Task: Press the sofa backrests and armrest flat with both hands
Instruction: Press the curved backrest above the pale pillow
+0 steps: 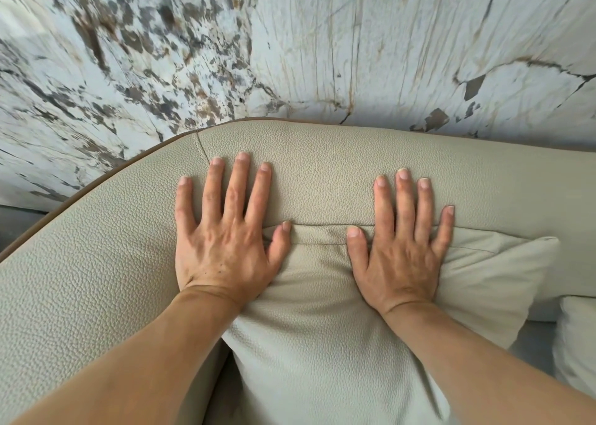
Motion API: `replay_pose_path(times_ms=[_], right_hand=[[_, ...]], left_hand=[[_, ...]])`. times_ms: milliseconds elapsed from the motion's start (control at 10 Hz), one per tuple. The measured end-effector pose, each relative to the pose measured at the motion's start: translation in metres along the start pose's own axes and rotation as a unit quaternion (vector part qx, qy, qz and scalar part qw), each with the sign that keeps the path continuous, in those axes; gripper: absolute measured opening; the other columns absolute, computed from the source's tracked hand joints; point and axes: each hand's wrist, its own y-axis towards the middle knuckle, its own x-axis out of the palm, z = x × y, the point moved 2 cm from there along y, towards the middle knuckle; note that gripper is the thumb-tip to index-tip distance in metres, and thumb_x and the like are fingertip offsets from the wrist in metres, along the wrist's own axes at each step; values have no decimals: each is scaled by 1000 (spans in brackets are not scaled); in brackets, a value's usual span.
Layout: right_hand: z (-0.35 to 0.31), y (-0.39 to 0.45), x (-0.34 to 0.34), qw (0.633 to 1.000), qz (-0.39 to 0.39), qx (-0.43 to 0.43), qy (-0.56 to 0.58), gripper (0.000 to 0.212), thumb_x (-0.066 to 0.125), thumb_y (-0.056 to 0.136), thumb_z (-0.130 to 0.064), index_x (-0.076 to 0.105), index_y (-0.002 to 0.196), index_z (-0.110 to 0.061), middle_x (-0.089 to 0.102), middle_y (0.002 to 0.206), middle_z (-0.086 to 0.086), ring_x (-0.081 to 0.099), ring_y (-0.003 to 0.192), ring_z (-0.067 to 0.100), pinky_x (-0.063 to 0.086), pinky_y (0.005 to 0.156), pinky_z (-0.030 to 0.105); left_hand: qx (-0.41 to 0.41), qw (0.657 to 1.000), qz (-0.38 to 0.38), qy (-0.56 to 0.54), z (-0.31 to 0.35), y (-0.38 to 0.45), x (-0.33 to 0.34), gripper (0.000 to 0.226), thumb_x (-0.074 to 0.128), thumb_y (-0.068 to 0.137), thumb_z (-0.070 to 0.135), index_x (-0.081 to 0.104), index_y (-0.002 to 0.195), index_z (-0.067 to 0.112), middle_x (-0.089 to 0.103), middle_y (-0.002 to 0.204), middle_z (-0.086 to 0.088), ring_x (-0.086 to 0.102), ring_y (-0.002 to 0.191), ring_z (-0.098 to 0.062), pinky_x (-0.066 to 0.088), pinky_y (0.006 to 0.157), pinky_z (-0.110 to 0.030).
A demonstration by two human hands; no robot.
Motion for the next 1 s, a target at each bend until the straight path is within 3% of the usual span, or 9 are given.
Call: replay_pose_path(times_ms=[1000], right_hand=[[-5,28,22,1000,17,22,3,70,29,93,-52,13,154,-21,18,160,9,8,148,29,3,115,58]], left_hand=[[20,1000,5,-6,-6,37,21,74,34,89,59,26,152,21,29,159,-6,24,146,-32,8,117,-57]])
